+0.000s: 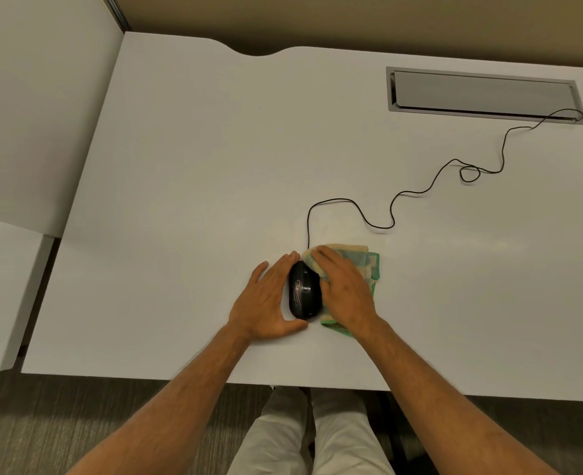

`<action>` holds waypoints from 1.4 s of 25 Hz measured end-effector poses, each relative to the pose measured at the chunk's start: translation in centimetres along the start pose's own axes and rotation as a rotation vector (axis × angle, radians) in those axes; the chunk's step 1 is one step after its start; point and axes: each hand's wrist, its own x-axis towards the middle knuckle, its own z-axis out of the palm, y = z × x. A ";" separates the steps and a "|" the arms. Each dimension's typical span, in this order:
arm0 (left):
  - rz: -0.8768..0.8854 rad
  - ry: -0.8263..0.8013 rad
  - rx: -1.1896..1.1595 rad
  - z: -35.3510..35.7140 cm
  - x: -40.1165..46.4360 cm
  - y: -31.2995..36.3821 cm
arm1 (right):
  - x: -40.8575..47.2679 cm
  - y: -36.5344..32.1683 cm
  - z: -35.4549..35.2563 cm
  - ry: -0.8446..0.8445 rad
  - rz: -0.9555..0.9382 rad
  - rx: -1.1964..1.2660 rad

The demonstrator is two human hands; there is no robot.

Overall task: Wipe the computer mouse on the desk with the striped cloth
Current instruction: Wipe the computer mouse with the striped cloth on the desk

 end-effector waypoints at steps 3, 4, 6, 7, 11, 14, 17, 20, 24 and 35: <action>0.003 0.000 0.008 0.1 0.0 -0.1 | -0.7 0.4 0.2 -0.006 -0.018 -0.041; 0.004 -0.003 0.013 0.1 0.0 -0.1 | -1.3 0.5 0.3 -0.001 -0.030 -0.059; 0.003 -0.006 0.015 0.1 0.0 -0.1 | -2.7 0.5 0.5 0.025 -0.071 -0.114; 0.002 -0.004 0.014 0.1 0.0 -0.1 | -3.6 0.6 0.7 0.042 -0.095 -0.141; 0.002 0.003 0.004 0.0 -0.1 0.2 | -7.5 1.0 1.9 0.093 -0.206 -0.233; 0.003 0.024 -0.013 -0.2 -0.1 0.5 | -9.3 1.6 2.5 0.079 -0.281 -0.283; 0.012 0.010 -0.002 -0.3 -0.2 0.6 | -10.2 2.2 2.3 0.055 -0.258 -0.208; 0.012 -0.011 0.019 -0.3 -0.1 0.4 | -10.6 2.6 1.4 0.127 -0.212 -0.025; -0.009 -0.005 0.017 -0.2 0.0 0.2 | -6.4 2.2 -0.5 0.306 -0.041 0.208; -0.007 -0.013 -0.012 -0.1 0.0 0.2 | -0.8 0.6 0.4 -0.029 0.024 0.113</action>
